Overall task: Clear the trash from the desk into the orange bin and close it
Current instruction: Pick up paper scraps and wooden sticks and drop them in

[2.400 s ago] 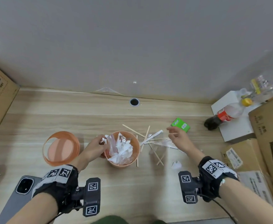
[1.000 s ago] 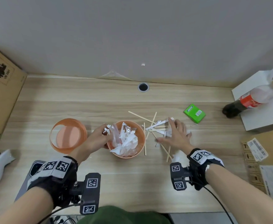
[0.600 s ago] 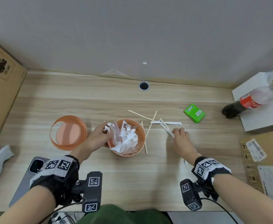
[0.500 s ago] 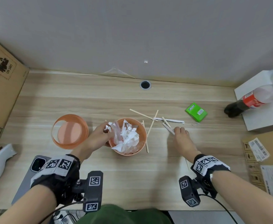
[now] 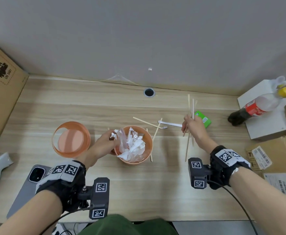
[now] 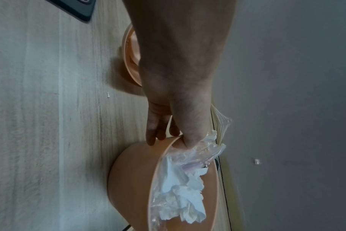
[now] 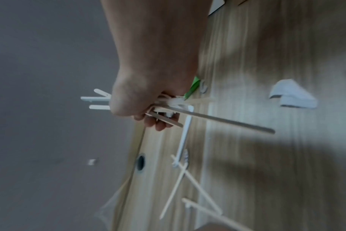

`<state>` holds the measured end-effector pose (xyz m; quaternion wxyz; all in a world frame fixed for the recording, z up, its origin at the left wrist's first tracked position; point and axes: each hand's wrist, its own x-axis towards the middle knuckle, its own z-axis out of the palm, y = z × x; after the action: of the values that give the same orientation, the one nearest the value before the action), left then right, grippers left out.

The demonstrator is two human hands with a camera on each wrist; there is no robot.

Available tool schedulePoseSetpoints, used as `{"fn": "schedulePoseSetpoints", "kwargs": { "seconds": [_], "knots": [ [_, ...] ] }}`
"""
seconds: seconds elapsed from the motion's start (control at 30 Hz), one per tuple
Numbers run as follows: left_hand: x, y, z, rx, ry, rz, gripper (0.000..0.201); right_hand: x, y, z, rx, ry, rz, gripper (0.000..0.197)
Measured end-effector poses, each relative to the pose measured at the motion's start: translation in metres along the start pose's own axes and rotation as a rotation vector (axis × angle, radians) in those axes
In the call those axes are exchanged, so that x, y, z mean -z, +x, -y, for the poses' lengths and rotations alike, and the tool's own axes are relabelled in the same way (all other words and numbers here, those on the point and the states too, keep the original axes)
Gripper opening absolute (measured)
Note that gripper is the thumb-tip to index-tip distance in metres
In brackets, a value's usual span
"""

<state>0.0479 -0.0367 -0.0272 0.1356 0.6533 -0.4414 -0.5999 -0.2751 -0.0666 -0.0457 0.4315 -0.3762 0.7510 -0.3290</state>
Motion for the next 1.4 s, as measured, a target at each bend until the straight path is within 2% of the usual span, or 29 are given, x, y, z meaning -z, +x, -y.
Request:
{"fn": "schedulePoseSetpoints", "kwargs": {
  "seconds": [0.1,0.23,0.3,0.43,0.53,0.67,0.73,0.8,0.97,1.07,1.23,1.4],
  "knots": [
    [-0.001,0.0,-0.001,-0.003,0.006,0.018,0.031,-0.006,-0.015,0.043,0.033,0.3,0.01,0.033],
    [-0.004,0.0,0.0,-0.01,-0.003,0.022,0.034,-0.026,-0.044,0.095,0.133,0.581,0.247,0.019],
    [-0.005,-0.001,0.001,-0.008,-0.006,0.02,0.036,-0.039,-0.06,0.114,0.211,0.61,0.31,0.026],
    [-0.006,-0.004,0.001,-0.004,-0.015,0.013,0.033,-0.068,-0.079,0.131,0.372,0.598,0.338,0.047],
    [-0.006,-0.008,0.001,-0.002,-0.013,0.006,0.033,-0.085,-0.08,0.12,0.465,0.499,0.304,0.047],
    [-0.004,-0.01,0.002,0.0,-0.017,0.014,0.033,-0.104,-0.081,0.08,0.386,0.211,0.295,0.048],
    [-0.004,-0.01,0.001,-0.001,-0.026,0.02,0.034,-0.107,-0.081,0.061,0.328,0.083,0.364,0.046],
    [-0.005,-0.011,0.0,0.001,-0.03,0.024,0.034,-0.106,-0.081,0.053,0.334,-0.019,0.427,0.039],
    [-0.006,-0.011,-0.001,0.011,-0.025,0.022,0.033,-0.096,-0.081,0.083,0.43,0.071,0.481,0.02],
    [-0.006,-0.011,-0.003,0.017,-0.02,0.023,0.033,-0.092,-0.083,0.098,0.461,0.114,0.494,0.017],
    [-0.004,-0.011,-0.004,0.014,-0.006,0.037,0.035,-0.097,-0.084,0.092,0.296,0.197,0.474,0.031],
    [-0.003,-0.013,-0.006,-0.005,0.026,0.073,0.032,-0.104,-0.083,0.07,0.179,0.168,0.43,0.029]
  ]
}}
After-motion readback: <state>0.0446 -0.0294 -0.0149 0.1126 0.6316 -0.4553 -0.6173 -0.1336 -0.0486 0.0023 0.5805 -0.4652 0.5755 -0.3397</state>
